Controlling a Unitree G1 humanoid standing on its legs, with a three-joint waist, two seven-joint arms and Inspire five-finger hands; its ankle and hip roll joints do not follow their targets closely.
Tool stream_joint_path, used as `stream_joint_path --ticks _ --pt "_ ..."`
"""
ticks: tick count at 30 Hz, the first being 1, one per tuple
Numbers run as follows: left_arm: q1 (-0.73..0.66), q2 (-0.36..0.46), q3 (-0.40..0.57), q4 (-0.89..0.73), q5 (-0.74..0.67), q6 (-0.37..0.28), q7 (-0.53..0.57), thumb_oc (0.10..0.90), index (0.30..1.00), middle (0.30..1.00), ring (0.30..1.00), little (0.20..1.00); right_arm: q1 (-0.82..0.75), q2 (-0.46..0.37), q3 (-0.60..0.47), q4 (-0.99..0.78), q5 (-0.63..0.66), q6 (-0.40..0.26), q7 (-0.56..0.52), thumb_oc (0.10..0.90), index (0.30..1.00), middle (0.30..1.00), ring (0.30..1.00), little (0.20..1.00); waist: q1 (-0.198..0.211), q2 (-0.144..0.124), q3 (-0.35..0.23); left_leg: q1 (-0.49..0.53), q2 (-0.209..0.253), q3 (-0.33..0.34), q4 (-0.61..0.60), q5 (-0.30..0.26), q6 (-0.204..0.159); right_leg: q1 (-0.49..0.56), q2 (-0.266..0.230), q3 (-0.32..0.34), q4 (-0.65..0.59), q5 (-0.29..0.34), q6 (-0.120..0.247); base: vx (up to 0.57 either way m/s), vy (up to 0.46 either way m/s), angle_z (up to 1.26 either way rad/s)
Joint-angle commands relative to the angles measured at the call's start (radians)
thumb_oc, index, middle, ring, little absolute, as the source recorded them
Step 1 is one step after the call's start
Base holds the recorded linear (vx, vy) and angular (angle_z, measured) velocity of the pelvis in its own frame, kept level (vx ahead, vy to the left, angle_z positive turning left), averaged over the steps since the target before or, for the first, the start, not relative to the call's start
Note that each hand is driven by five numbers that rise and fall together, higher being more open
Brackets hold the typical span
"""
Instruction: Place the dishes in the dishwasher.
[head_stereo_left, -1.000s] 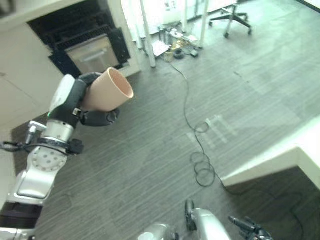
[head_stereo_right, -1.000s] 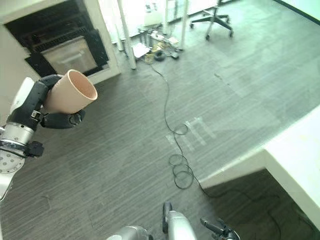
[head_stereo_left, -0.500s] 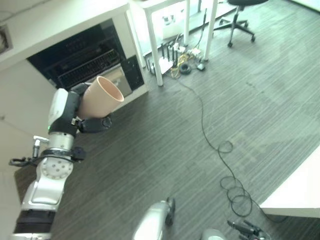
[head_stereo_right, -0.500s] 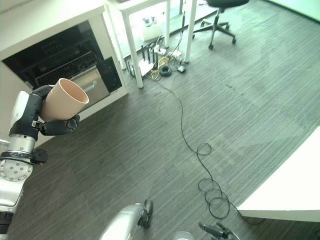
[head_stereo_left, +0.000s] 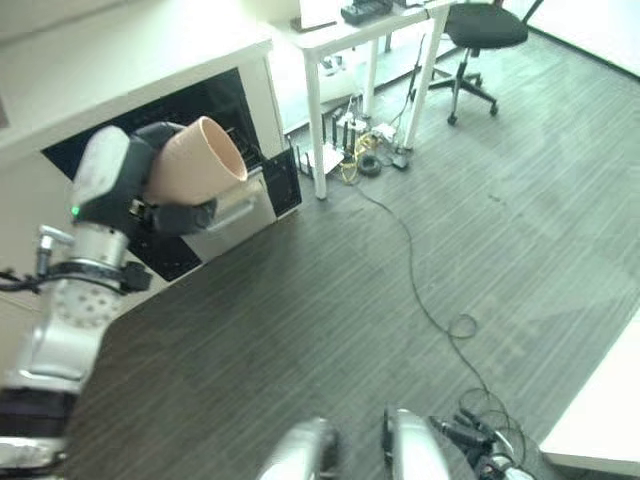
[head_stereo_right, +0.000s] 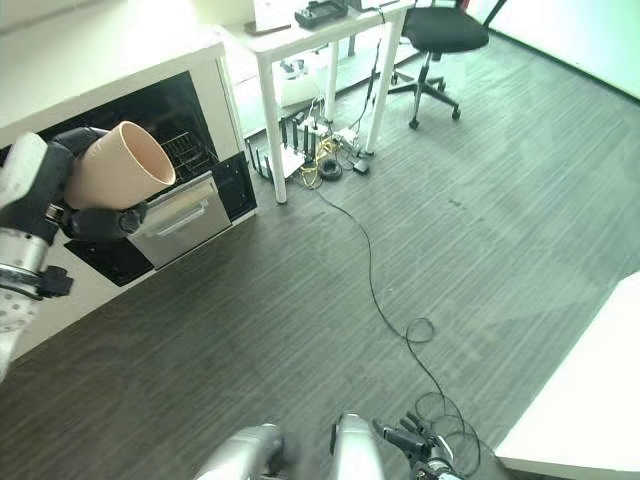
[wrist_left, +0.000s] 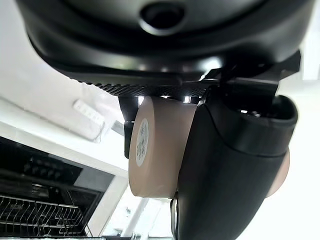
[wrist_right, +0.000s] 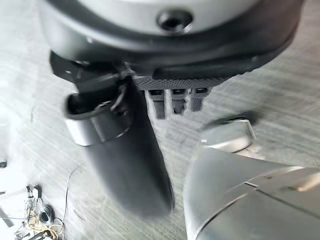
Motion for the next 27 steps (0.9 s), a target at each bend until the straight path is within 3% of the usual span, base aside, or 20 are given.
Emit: stream_joint_path --ticks 1,2,4,7,8,10,12,13,15,17,18,20,21,22,25,26,27 --pt "-0.076 0.063 0.081 -0.104 -0.057 -0.048 0.075 0.4 0.3 0.3 0.3 0.3 0.014 -0.053 -0.025 0.06 0.06 0.026 0.0 0.8 0.9 0.9 0.9 0.9 -0.038 0.025 -0.068 0.238 -0.061 -0.06 -0.238 -0.064 0.017 0.02 -0.009 0.04 -0.102 0.147 0.108 0.66 -0.342 0.3" --pt "-0.065 0.08 0.091 -0.078 -0.065 -0.076 0.077 0.4 0.3 0.3 0.3 0.3 0.013 -0.052 -0.035 0.076 0.067 0.042 -0.011 0.8 0.9 0.9 0.9 0.9 -0.034 0.027 -0.081 0.255 -0.053 -0.086 -0.238 -0.088 0.01 0.012 -0.007 0.07 -0.102 0.158 0.114 0.62 -0.325 0.62" --pt "-0.027 0.08 0.123 -0.056 -0.075 -0.099 0.08 0.4 0.3 0.3 0.3 0.3 0.011 -0.053 -0.036 0.093 0.058 0.05 -0.014 0.8 0.9 0.9 0.9 0.9 -0.018 0.029 -0.096 0.266 -0.036 -0.097 -0.238 -0.093 -0.002 0.043 -0.005 0.062 -0.102 0.137 0.106 0.49 -0.263 0.7" --pt "0.055 0.056 0.195 -0.081 -0.103 -0.064 0.078 0.4 0.3 0.3 0.3 0.3 -0.001 -0.067 -0.029 0.127 0.005 0.044 0.001 0.8 0.9 0.9 0.9 0.9 -0.003 0.044 -0.119 0.308 0.027 -0.108 -0.238 -0.057 -0.049 0.097 0.017 0.058 -0.102 0.092 0.074 0.54 -0.286 0.38" --pt "0.076 0.047 0.21 -0.088 -0.105 -0.06 0.078 0.4 0.3 0.3 0.3 0.3 -0.004 -0.072 -0.028 0.131 -0.006 0.032 0.008 0.8 0.9 0.9 0.9 0.9 0.005 0.05 -0.119 0.313 0.056 -0.097 -0.238 0.009 -0.071 0.12 0.025 0.051 -0.102 0.073 0.06 0.36 -0.21 0.09" --pt "0.108 0.02 0.238 -0.107 -0.089 -0.058 0.078 0.4 0.3 0.3 0.3 0.3 -0.005 -0.081 -0.027 0.122 -0.02 0.014 0.027 0.8 0.9 0.9 0.9 0.9 0.028 0.05 -0.116 0.311 0.098 -0.061 -0.235 0.197 -0.114 0.174 0.025 0.03 -0.102 0.027 0.037 0.35 -0.225 -0.14" --pt "0.125 -0.004 0.253 -0.134 -0.082 -0.047 0.078 0.4 0.3 0.3 0.3 0.3 -0.011 -0.091 -0.026 0.104 -0.032 -0.01 0.035 0.8 0.9 0.9 0.9 0.9 0.037 0.044 -0.095 0.209 0.116 -0.001 -0.062 0.281 -0.134 0.23 0.023 0.019 -0.102 -0.015 0.011 0.31 -0.262 -0.09" --pt "0.127 -0.008 0.252 -0.142 -0.085 -0.044 0.081 0.4 0.3 0.3 0.3 0.3 -0.019 -0.097 -0.022 0.093 -0.034 -0.021 0.026 0.8 0.9 0.9 0.9 0.9 0.043 0.035 -0.078 0.11 0.125 0.045 0.055 0.286 -0.134 0.261 0.018 0.003 -0.102 -0.033 -0.005 0.27 -0.27 0.28" --pt "0.122 -0.007 0.253 -0.15 -0.081 -0.041 0.07 0.4 0.3 0.3 0.3 0.3 -0.027 -0.101 -0.033 0.088 -0.011 -0.018 0.017 0.8 0.9 0.9 0.9 0.9 0.057 0.044 -0.074 0.055 0.07 0.071 0.051 0.234 -0.119 0.274 0.035 -0.019 -0.102 -0.045 -0.007 0.24 -0.155 0.54" --pt "0.134 -0.009 0.259 -0.158 -0.072 -0.04 0.062 0.4 0.3 0.3 0.3 0.3 -0.027 -0.104 -0.042 0.083 0.005 0.0 0.025 0.8 0.9 0.9 0.9 0.9 0.074 0.049 -0.074 0.051 0.024 0.082 -0.024 0.197 -0.1 0.287 0.049 -0.025 -0.102 -0.056 -0.004 0.31 -0.025 0.23" --pt "0.147 -0.019 0.247 -0.167 -0.061 -0.043 0.074 0.4 0.3 0.3 0.3 0.3 -0.025 -0.096 -0.049 0.071 -0.012 0.016 0.019 0.8 0.9 0.9 0.9 0.9 0.085 0.053 -0.063 0.025 0.001 0.132 -0.159 0.211 -0.104 0.321 0.063 -0.053 -0.102 -0.083 -0.005 0.35 0.038 -0.01" --pt "0.14 -0.043 0.212 -0.187 -0.038 -0.046 0.096 0.4 0.3 0.3 0.3 0.3 -0.018 -0.085 -0.041 0.074 0.008 0.029 -0.009 0.8 0.9 0.9 0.9 0.9 0.104 0.052 -0.044 -0.068 -0.025 0.22 -0.238 0.256 -0.113 0.365 0.079 -0.076 -0.102 -0.113 -0.011 0.31 0.107 0.24" --pt "0.134 -0.054 0.195 -0.181 -0.037 -0.07 0.108 0.4 0.3 0.3 0.3 0.3 -0.006 -0.076 -0.04 0.083 0.015 0.033 -0.016 0.8 0.9 0.9 0.9 0.9 0.102 0.054 -0.055 -0.096 0.005 0.277 -0.238 0.243 -0.099 0.37 0.084 -0.107 -0.102 -0.126 -0.012 0.29 0.193 0.24" --pt "0.142 -0.062 0.195 -0.172 -0.052 -0.074 0.119 0.4 0.3 0.3 0.3 0.3 -0.007 -0.072 -0.029 0.085 -0.006 0.038 -0.034 0.8 0.9 0.9 0.9 0.9 0.107 0.061 -0.063 -0.082 -0.004 0.235 -0.238 0.231 -0.102 0.387 0.096 -0.105 -0.102 -0.141 -0.012 0.22 0.196 0.34" --pt "0.116 -0.079 0.178 -0.165 -0.061 -0.087 0.107 0.4 0.3 0.3 0.3 0.3 0.012 -0.064 -0.029 0.098 -0.047 0.012 -0.048 0.8 0.9 0.9 0.9 0.9 0.119 0.051 -0.093 -0.067 0.009 0.24 -0.238 0.205 -0.067 0.45 0.102 -0.134 -0.102 -0.171 -0.016 0.18 0.136 -0.74" --pt "0.089 -0.076 0.161 -0.181 -0.05 -0.057 0.101 0.4 0.3 0.3 0.3 0.3 0.017 -0.054 -0.038 0.088 -0.028 0.005 -0.038 0.8 0.9 0.9 0.9 0.9 0.107 0.061 -0.097 -0.038 0.009 0.205 -0.238 0.174 -0.048 0.488 0.115 -0.151 -0.102 -0.105 0.009 0.27 0.113 0.34" --pt "0.058 -0.06 0.14 -0.18 -0.057 -0.045 0.098 0.4 0.3 0.3 0.3 0.3 0.022 -0.04 -0.037 0.067 -0.017 0.003 -0.042 0.8 0.9 0.9 0.9 0.9 0.088 0.072 -0.092 0.002 0.004 0.153 -0.238 0.139 -0.022 0.446 0.111 -0.136 0.016 -0.035 0.04 0.21 0.091 0.71"
